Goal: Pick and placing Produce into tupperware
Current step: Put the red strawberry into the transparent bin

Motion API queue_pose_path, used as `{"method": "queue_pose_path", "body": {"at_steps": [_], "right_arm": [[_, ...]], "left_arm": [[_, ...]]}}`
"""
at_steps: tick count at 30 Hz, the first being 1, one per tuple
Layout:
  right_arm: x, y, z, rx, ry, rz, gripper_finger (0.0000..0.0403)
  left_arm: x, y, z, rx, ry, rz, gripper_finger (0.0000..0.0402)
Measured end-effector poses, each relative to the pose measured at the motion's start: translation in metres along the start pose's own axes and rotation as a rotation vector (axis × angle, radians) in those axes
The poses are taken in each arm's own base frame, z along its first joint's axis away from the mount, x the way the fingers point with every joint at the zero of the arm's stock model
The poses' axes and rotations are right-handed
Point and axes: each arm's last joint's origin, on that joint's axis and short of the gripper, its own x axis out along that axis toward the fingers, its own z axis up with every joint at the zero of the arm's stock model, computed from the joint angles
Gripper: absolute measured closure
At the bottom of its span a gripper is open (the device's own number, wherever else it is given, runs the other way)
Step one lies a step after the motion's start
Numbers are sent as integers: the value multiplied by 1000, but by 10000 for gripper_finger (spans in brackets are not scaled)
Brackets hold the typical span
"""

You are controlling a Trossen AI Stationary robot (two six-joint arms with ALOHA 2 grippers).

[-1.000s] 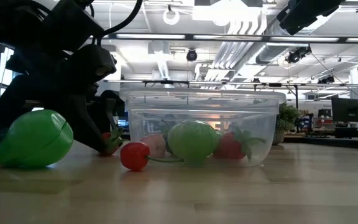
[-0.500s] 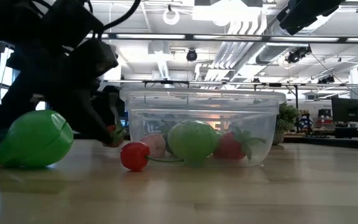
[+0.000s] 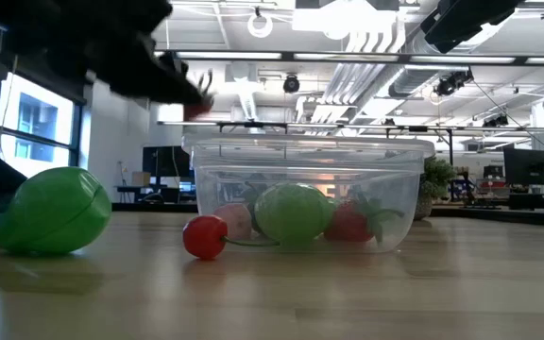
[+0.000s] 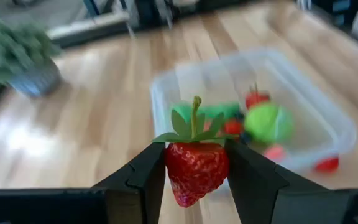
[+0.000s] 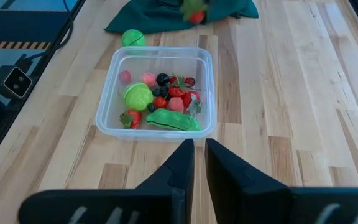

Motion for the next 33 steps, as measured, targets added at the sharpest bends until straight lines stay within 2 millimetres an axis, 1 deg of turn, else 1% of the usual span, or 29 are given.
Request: {"method": "queue_pose_path", "body": {"at_steps": [3,5,8,10,13,14,15,16,18,23,26,31,33], "right_arm": [[0,0,0,0,0,0,373],[0,0,0,0,0,0,373],[0,0,0,0,0,0,373],[0,0,0,0,0,0,373],[0,0,0,0,0,0,373],[0,0,0,0,0,0,373],[0,0,0,0,0,0,373],[0,0,0,0,0,0,373],[0,0,0,0,-1,0,373],[0,0,0,0,0,0,373],[0,0,0,0,0,0,373],[0,0,0,0,0,0,373],[0,0,0,0,0,0,373]], "left_arm": [[-7,4,18,-5,-54,16,261],[-8,6,32,20,-73,18,262],[-7,9,58,70,-69,5,262],[-2,10,75,113,-47,-13,261],[10,9,95,168,16,-58,262],[16,9,101,181,27,-69,262],[22,7,103,190,60,-87,262],[28,6,102,196,105,-103,262],[47,5,100,192,139,-151,260],[87,1,78,151,213,-286,260],[102,2,70,135,243,-318,260],[116,3,55,110,296,-347,259],[119,3,50,105,318,-348,259]]}}
